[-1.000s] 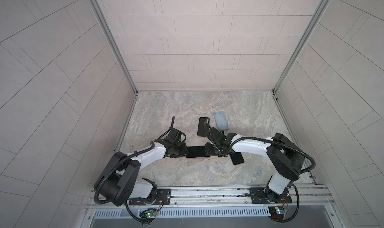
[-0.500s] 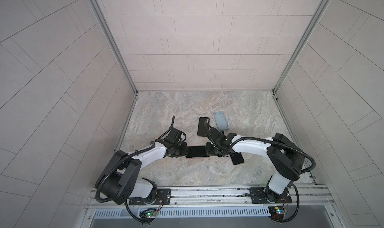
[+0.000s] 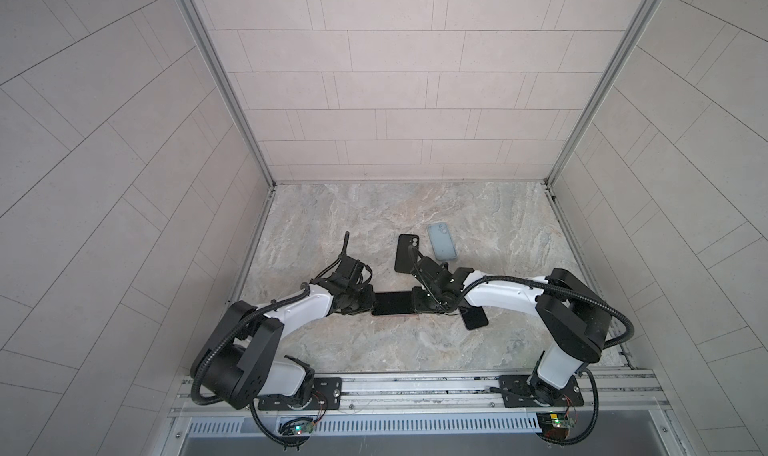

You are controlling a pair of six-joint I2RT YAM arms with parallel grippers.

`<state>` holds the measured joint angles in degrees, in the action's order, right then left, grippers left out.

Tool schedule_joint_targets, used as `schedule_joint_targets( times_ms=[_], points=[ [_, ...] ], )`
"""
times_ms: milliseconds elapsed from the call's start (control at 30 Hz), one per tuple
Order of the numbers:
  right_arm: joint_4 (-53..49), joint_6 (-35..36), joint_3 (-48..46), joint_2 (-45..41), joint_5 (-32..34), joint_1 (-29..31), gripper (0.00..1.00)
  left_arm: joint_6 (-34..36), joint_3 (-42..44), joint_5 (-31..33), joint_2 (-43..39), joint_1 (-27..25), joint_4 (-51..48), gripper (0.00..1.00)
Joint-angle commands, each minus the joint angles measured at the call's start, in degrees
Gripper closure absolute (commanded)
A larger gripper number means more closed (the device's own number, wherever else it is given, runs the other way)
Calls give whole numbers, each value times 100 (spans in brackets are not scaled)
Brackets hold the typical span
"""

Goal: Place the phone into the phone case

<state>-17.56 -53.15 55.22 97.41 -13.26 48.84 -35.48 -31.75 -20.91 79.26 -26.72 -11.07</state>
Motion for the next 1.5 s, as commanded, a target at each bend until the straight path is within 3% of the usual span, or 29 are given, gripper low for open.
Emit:
schedule_joint_targets(
  times_ms=[0,133,767,1233,1467],
  points=[
    [51,-20,-38,-123,16,82,76,22,141,52,72,-5,-142,75],
    [112,-52,-27,-82,-18,115,82,-2,151,22,69,-8,-117,76],
    [304,-286,-54,282,-71,299,87,-64,222,-66,97,-7,8,78],
    [695,-779,-302,690,-89,618,86,-82,274,-84,82,-4,37,78],
    [295,-662,-295,259,153,638,78,-33,250,1,27,-6,-76,79]
  ],
)
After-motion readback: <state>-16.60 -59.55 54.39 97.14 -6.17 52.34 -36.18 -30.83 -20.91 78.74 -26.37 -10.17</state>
